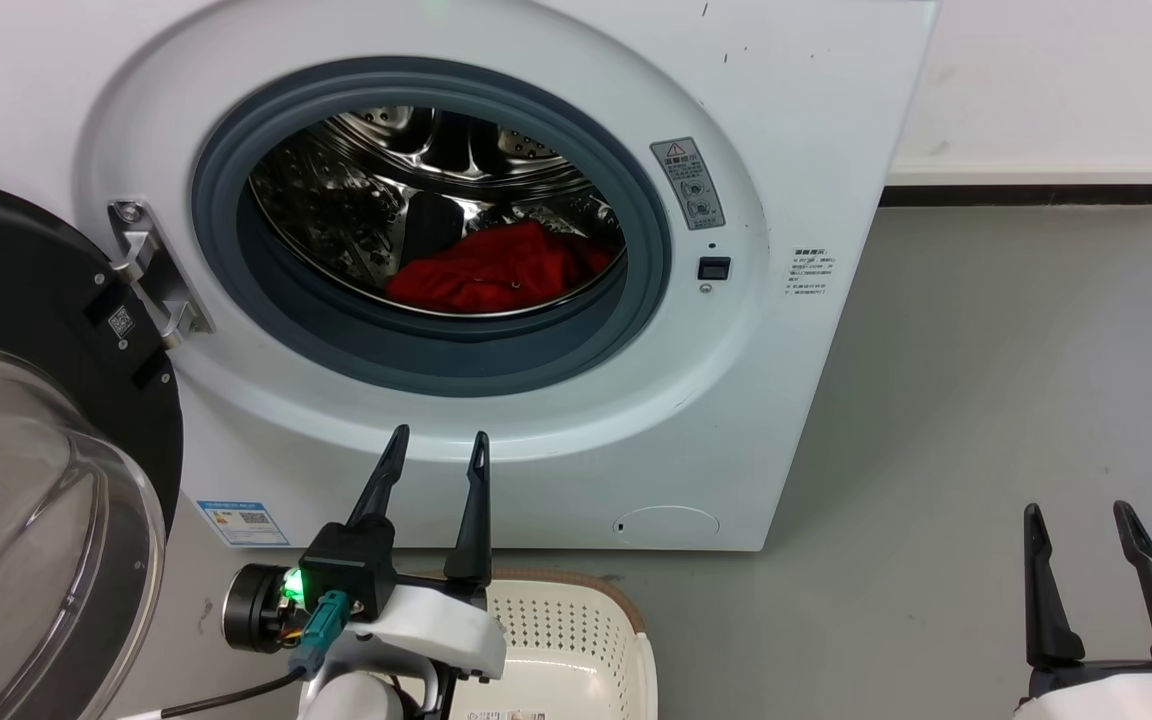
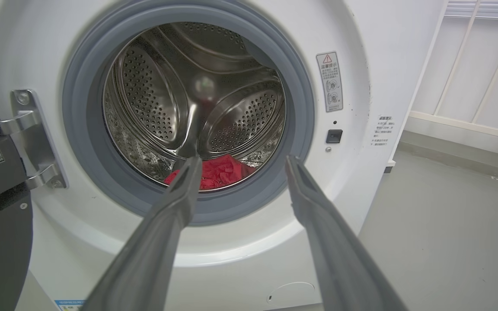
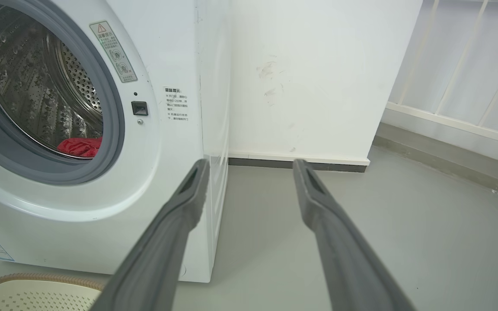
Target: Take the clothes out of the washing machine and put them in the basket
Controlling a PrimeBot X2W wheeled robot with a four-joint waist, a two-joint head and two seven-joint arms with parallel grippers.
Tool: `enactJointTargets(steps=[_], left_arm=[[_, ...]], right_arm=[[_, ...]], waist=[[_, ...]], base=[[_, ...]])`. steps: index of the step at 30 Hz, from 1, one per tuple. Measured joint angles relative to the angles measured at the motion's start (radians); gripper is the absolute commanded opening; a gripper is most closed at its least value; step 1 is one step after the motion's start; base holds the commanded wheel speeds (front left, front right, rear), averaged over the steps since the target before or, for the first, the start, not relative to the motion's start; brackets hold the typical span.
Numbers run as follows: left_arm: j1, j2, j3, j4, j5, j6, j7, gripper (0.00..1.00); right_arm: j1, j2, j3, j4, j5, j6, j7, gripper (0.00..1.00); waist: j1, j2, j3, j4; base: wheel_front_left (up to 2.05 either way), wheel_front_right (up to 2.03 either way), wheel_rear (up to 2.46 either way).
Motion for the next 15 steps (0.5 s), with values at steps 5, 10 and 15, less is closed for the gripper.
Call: enactJointTargets(steps=[5, 10, 15], left_arm=[[-0.018, 0.000, -0.003, -0.002, -0.001, 0.009, 0.000, 1.00], [-0.041, 0.000, -0.006, -0.011, -0.001, 0.027, 0.000, 1.00], [-0.082, 0.000, -0.012, -0.028, 0.000, 0.057, 0.000, 1.00]], right_arm=[[-0.008, 0.000, -0.001, -0.003, 0.007, 0.000, -0.007, 1.00], [-0.032, 0.000, 0.005, -0.011, 0.013, 0.000, -0.012, 1.00], [-0.073, 0.000, 0.014, -0.026, 0.017, 0.000, -0.021, 1.00]], waist=[[0.0000, 0.0000, 0.025, 0.002], [0.0000, 0.0000, 0.072, 0.003], [0.0001, 0.0000, 0.140, 0.002]], base=[[0.00, 0.00, 0.00], [0.00, 0.00, 0.00], [0.00, 0.00, 0.00]])
